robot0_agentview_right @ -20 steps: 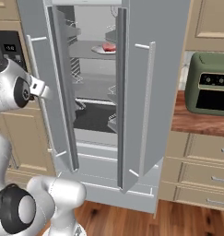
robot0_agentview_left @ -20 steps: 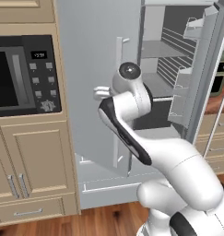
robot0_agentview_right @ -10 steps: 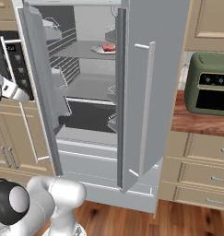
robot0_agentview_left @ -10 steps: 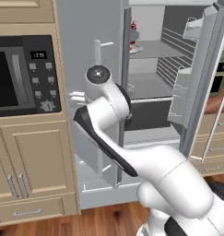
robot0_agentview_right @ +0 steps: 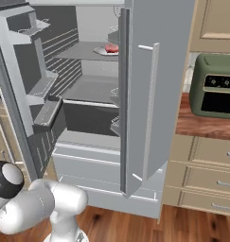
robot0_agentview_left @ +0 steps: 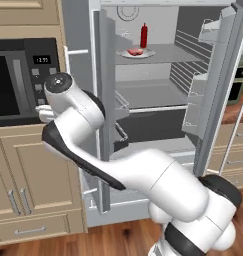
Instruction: Retrieve the steak from the fridge and place it on the saucepan with marinade on the stove.
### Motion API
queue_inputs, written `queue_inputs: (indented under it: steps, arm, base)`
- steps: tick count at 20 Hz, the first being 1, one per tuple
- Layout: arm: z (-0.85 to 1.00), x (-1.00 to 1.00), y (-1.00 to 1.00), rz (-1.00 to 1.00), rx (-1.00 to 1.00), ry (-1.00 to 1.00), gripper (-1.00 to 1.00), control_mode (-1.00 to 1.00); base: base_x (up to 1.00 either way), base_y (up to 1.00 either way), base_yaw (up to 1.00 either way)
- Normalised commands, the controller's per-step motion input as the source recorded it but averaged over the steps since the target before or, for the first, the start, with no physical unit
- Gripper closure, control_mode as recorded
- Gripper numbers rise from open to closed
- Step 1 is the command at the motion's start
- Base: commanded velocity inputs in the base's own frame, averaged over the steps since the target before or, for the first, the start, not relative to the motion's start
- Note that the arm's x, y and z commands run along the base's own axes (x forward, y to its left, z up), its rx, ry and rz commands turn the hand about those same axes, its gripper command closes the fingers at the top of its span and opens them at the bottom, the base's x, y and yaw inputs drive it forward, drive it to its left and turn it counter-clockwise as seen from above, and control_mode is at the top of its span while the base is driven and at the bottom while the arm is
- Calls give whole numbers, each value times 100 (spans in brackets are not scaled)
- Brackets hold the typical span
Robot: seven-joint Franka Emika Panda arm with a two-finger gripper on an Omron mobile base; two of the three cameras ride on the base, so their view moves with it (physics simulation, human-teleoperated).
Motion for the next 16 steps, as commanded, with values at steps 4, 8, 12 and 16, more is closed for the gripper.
queue_inputs:
  steps: [4,8,12,16]
  arm:
    - [-4,-78,64,-1,-1,-1,-100,-100]
    - [14,-100,0,-5,0,-21,-100,-100]
    - [40,-100,0,-7,0,-25,-100,-100]
    - [50,-100,-6,-4,0,-25,-100,-100]
  base:
    - [0,0,0]
    - [0,0,0]
    - [0,0,0]
    - [0,0,0]
